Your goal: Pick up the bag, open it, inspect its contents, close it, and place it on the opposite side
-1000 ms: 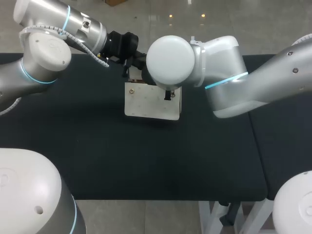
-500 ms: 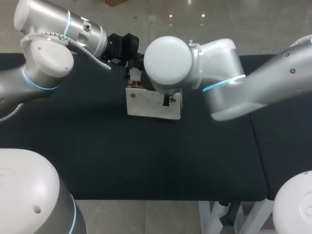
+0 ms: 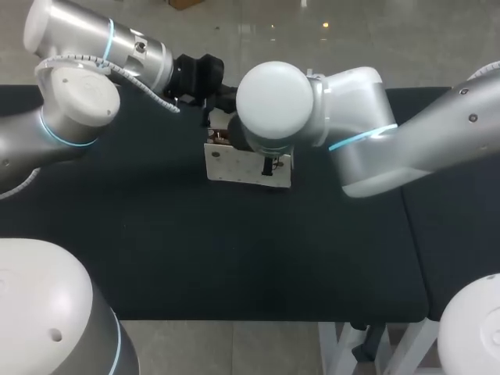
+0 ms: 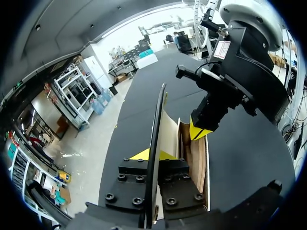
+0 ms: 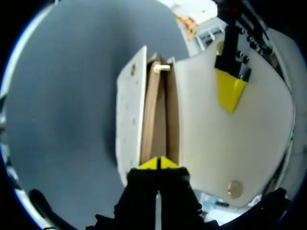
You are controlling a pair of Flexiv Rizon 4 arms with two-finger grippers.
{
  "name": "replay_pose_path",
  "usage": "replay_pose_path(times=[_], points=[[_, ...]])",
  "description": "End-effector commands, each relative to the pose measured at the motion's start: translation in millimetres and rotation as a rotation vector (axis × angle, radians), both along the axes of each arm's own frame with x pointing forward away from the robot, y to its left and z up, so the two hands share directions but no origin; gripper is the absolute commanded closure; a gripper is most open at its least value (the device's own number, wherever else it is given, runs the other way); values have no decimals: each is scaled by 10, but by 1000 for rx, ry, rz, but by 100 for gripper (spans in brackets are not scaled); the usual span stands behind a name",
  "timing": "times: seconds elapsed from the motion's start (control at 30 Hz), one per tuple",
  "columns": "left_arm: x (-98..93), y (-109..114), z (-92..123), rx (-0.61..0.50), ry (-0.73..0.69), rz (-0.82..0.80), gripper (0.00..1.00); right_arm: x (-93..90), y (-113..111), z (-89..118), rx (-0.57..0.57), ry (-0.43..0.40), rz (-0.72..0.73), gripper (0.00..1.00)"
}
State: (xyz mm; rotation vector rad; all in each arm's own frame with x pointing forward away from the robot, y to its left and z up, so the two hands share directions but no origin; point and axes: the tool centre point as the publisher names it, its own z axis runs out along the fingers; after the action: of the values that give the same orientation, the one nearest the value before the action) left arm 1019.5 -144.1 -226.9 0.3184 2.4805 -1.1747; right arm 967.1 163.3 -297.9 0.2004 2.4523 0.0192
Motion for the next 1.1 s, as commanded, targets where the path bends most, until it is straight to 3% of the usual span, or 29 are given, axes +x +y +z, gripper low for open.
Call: replay_pose_path(times=[0.03,0.27,0.6,0.63,0.67,0.7,0.77,1.1], points=[[-21,15,8,-13,-7,-1,100,85,17,-51,3,20,10,100],[-43,11,9,-36,-13,-1,100,154,92,-107,-8,69,27,100],[-39,55,-6,-68,-11,6,100,150,69,-368,-25,217,14,100],[-37,59,-9,-69,-11,6,100,146,72,-397,-32,228,15,87],[-33,61,-13,-71,-10,5,100,141,76,-415,-32,233,10,59],[-30,63,-18,-73,-10,4,100,138,75,-429,-27,242,12,51],[-25,66,-28,-76,-8,4,100,134,68,-443,-26,244,10,0],[-7,101,-60,-90,-10,3,100,126,48,-469,-15,257,0,0]])
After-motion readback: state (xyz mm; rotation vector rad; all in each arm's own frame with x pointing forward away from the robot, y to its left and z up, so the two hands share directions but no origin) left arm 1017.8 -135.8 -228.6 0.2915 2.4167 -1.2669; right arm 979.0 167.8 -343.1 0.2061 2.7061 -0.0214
